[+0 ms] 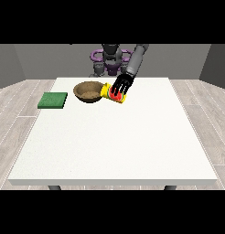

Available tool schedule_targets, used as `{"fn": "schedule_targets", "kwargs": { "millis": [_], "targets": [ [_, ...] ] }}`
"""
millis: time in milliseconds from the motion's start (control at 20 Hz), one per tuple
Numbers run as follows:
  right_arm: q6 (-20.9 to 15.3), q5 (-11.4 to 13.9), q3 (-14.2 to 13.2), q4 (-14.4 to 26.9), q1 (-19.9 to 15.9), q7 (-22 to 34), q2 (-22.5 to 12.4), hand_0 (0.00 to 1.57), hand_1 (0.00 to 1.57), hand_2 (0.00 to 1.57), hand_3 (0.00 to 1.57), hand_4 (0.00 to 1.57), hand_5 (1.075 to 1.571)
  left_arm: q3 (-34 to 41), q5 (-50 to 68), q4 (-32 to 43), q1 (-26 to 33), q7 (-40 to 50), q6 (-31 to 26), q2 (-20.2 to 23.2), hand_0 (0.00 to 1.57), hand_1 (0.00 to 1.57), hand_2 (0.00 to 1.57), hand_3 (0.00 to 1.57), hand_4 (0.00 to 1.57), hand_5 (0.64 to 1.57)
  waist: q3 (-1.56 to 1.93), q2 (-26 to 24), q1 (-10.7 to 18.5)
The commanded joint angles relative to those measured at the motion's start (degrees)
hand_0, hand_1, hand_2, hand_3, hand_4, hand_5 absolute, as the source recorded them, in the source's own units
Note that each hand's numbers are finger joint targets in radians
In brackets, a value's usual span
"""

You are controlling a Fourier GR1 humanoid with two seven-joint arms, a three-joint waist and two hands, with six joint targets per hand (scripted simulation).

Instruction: Pick the cup and pour the ball into the bowl, then pick the bowl and place it on the pad

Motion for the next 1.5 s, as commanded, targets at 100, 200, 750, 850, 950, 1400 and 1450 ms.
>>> {"fn": "schedule_targets", "kwargs": {
  "millis": [100,200,750,850,950,1400,1450],
  "targets": [
    [-0.56,2.31,1.98,5.06,-0.49,-2.11,2.32,0.0,0.0,0.0,0.0,0.37,1.565,-11.03,-16.96,8.03,-6.74,15.03,2.3,-2.51,1.34,1.34,1.5,1.57,0.82,1.537,0.12,-3.36,0.82],
    [0.97,2.2,1.36,6.92,0.29,-2.53,1.21,0.0,0.0,0.0,0.0,0.37,1.565,-14.29,-20.97,9.8,-6.71,17.49,0.6,-3.99,1.34,1.34,1.5,1.53,0.93,1.509,0.07,-3.93,1.52],
    [1.22,4.13,0.96,14.54,3.7,-5.41,2.51,0.0,0.0,0.0,0.0,0.38,1.566,-33.51,-43.05,14.83,-10.59,33.03,-13.67,-12.22,1.5,1.5,1.57,1.57,1.06,1.498,-0.01,-11.92,4.83],
    [1.93,4.43,-0.18,17.54,4.43,-8.54,2.68,0.0,0.0,0.0,0.0,0.38,1.566,-34.49,-43.83,10.85,-9.45,34.61,-17.84,-12.29,1.5,1.5,1.57,1.57,1.05,1.509,-0.02,-12.31,5.47],
    [2.38,2.3,-1.25,17.45,1.81,-6.2,1.46,0.0,0.0,0.0,0.0,0.39,1.566,-35.64,-45.31,8.07,-7.84,36.6,-20.23,-12.33,1.5,1.5,1.57,1.57,1.05,1.513,-0.07,-11.79,5.07],
    [1.51,3.48,-1.29,13.87,7.08,-5.5,1.53,0.0,0.0,0.0,0.0,0.38,1.566,-15.72,-23.32,-1.43,-1.97,24.25,-9.14,-6.53,0.71,0.71,1.36,1.28,1.1,1.464,-0.29,-14.43,8.61],
    [1.45,3.39,-1.7,13.86,7.6,-5.99,1.61,0.0,0.0,0.0,0.0,0.38,1.566,-12.82,-20.3,-2.71,-2.84,22.74,-8.4,-3.97,1.11,1.11,1.47,1.48,0.95,1.548,-0.3,-14.13,8.88]
  ]
}}
